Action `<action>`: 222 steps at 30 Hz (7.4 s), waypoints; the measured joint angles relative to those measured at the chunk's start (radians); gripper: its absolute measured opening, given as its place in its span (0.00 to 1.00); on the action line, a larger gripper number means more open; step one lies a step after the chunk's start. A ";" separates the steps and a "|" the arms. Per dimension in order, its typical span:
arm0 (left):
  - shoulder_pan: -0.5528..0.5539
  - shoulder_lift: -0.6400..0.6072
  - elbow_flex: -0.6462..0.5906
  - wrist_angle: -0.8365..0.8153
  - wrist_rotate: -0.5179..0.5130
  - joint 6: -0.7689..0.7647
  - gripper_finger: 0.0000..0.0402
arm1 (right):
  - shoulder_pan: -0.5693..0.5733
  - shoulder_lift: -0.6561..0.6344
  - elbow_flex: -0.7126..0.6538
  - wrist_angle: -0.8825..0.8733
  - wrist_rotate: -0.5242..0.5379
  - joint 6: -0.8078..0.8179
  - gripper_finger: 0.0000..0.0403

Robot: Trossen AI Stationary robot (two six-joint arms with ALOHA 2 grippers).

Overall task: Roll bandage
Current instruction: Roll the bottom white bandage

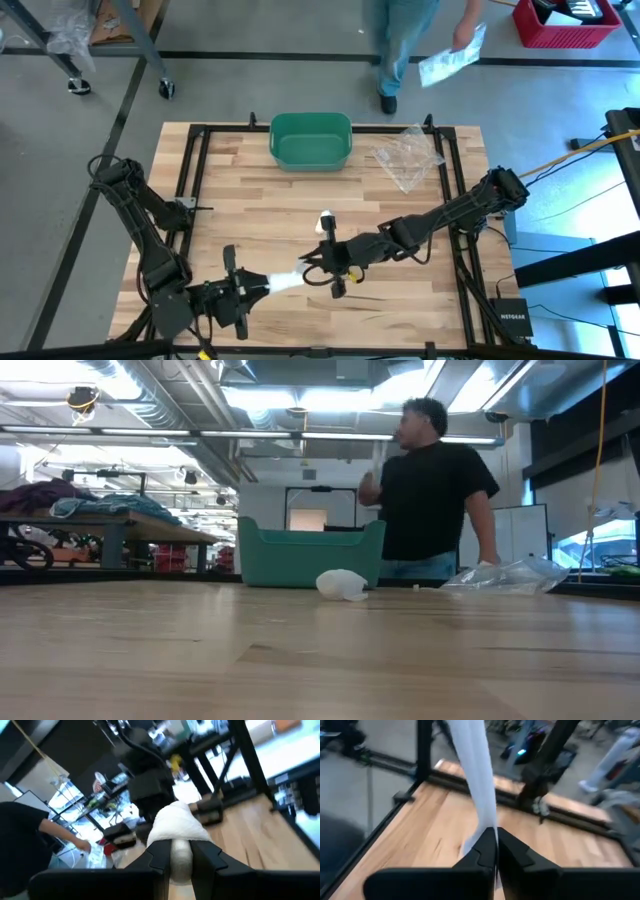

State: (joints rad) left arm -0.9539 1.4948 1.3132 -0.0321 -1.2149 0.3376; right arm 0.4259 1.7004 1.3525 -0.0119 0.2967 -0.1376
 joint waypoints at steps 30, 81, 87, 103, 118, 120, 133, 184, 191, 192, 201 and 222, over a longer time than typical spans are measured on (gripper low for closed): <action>0.077 0.040 0.001 -0.210 -0.123 0.056 0.10 | 0.107 0.050 0.201 0.159 0.190 -0.201 0.06; 0.089 0.080 0.000 -0.185 0.031 0.909 0.10 | -0.043 0.049 0.204 -0.163 -0.309 0.417 0.59; 0.089 0.080 0.000 -0.188 0.051 0.869 0.10 | -0.042 0.049 0.204 -0.170 -0.313 0.387 0.65; 0.106 0.078 0.001 -0.191 0.052 0.356 0.10 | -0.039 0.081 0.205 -0.042 -0.273 0.192 0.67; 0.122 0.078 0.001 -0.186 0.050 0.046 0.10 | -0.012 0.058 0.204 -0.066 -0.252 0.110 0.67; 0.130 0.078 0.001 -0.185 0.050 0.010 0.10 | -0.012 0.058 0.204 -0.086 -0.249 0.045 0.67; 0.138 0.066 0.001 -0.166 0.007 -0.028 0.10 | 0.009 -0.001 0.204 -0.238 -0.032 -0.104 0.67; 0.098 0.035 0.000 -0.168 0.000 -0.046 0.10 | 0.156 -0.095 0.099 -0.302 0.191 0.004 0.67; 0.071 0.001 0.000 -0.168 0.055 -0.201 0.10 | 0.097 -0.094 -0.107 0.005 0.157 0.025 0.67; 0.062 0.002 0.000 -0.168 0.056 -0.220 0.10 | 0.090 -0.094 -0.128 0.042 0.139 0.034 0.67; 0.013 0.011 0.000 -0.167 0.056 -0.277 0.10 | 0.085 -0.095 -0.182 0.161 0.084 0.089 0.67; 0.027 0.011 0.000 -0.167 0.055 -0.262 0.10 | 0.082 -0.095 -0.184 0.167 0.084 0.104 0.67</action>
State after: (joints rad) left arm -0.9268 1.5059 1.3132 -0.1986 -1.1599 0.0753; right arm 0.5083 1.6054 1.1687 0.1555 0.3809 -0.0334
